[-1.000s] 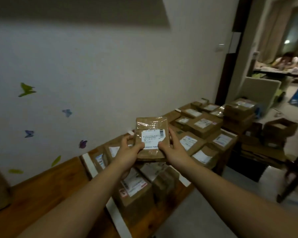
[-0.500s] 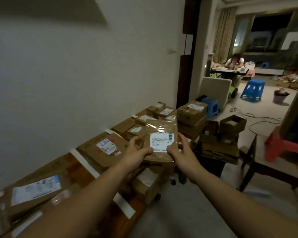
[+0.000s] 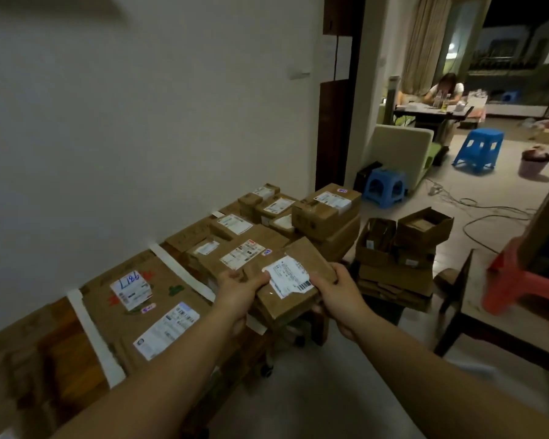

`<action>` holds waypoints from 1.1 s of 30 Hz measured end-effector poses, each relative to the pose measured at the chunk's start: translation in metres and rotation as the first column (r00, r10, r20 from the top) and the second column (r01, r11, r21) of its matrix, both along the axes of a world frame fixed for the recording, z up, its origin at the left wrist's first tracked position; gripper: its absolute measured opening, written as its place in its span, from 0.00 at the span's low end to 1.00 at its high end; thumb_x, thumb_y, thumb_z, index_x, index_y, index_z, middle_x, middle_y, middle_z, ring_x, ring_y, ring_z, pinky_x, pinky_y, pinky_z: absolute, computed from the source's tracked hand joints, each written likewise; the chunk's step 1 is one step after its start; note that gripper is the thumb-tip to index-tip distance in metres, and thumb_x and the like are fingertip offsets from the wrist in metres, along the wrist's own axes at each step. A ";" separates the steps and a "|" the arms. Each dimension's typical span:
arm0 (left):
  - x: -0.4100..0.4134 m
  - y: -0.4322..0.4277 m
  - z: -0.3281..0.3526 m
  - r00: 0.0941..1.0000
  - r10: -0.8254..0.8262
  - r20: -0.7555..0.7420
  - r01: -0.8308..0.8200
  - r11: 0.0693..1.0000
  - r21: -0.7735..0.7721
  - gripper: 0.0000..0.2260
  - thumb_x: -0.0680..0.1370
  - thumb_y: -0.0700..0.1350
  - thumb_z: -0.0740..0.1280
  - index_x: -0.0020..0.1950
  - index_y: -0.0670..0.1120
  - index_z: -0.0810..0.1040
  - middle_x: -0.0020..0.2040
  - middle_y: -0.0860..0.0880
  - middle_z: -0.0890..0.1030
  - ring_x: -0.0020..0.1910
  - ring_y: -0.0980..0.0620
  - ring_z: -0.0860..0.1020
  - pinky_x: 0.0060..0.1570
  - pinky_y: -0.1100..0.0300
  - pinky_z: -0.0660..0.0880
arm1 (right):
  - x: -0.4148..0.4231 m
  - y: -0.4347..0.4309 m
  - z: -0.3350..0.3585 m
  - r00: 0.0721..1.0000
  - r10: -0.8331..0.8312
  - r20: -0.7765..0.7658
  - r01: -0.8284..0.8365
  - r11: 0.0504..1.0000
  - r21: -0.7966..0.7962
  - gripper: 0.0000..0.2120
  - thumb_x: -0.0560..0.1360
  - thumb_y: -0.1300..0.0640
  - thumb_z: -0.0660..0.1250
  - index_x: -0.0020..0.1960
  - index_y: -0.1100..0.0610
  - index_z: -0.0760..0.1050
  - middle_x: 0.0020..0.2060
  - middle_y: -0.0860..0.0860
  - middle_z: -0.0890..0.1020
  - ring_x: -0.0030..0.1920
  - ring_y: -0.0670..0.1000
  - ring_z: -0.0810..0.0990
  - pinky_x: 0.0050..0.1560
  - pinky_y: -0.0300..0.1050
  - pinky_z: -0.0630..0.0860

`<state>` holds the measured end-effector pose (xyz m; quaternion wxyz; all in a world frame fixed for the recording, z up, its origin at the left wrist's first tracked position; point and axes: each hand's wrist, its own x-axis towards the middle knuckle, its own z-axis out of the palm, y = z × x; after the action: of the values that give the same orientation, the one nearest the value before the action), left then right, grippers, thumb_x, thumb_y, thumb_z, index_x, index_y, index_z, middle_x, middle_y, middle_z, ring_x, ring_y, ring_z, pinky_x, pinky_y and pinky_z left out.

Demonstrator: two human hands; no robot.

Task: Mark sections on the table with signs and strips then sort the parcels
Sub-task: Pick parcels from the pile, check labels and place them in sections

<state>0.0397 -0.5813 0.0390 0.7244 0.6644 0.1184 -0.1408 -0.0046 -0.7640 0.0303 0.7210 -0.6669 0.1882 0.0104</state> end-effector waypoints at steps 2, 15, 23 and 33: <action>0.013 -0.010 -0.012 0.999 0.001 -0.041 -0.001 1.000 -0.009 0.30 0.72 0.42 0.73 0.70 0.47 0.61 0.62 0.41 0.76 0.46 0.48 0.80 0.41 0.56 0.78 | 0.019 -0.007 -0.006 0.997 0.067 -0.031 -0.069 0.995 -0.073 0.19 0.78 0.51 0.65 0.66 0.44 0.62 0.56 0.50 0.76 0.51 0.52 0.80 0.45 0.47 0.81; 0.086 -0.047 -0.089 0.991 0.020 -0.136 -0.007 0.995 0.097 0.28 0.72 0.41 0.73 0.68 0.53 0.67 0.59 0.52 0.79 0.61 0.48 0.76 0.61 0.45 0.74 | 0.136 -0.060 -0.039 0.769 0.609 -0.192 -0.628 0.666 -0.402 0.28 0.77 0.58 0.67 0.69 0.46 0.56 0.58 0.39 0.67 0.62 0.41 0.65 0.59 0.36 0.64; 0.089 -0.082 -0.113 0.930 0.322 -0.175 -0.293 0.940 0.175 0.21 0.75 0.38 0.68 0.65 0.55 0.70 0.54 0.52 0.80 0.55 0.50 0.78 0.53 0.52 0.79 | 0.191 -0.081 -0.107 0.610 0.770 -0.188 -0.778 0.537 -0.327 0.34 0.71 0.46 0.73 0.71 0.43 0.60 0.66 0.42 0.73 0.67 0.46 0.71 0.69 0.56 0.69; 0.097 -0.075 -0.129 0.892 0.429 -0.144 -0.364 0.869 0.334 0.23 0.76 0.46 0.68 0.69 0.57 0.69 0.63 0.53 0.78 0.63 0.50 0.75 0.64 0.47 0.73 | 0.223 -0.061 -0.130 0.561 0.793 -0.238 -0.817 0.483 -0.315 0.29 0.79 0.54 0.64 0.75 0.41 0.55 0.71 0.45 0.67 0.72 0.51 0.66 0.67 0.53 0.67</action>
<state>0.1362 -0.6563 -0.0898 0.6121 0.7081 0.3499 -0.0395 0.2188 -0.8252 -0.0998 0.4771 -0.8052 -0.1264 0.3287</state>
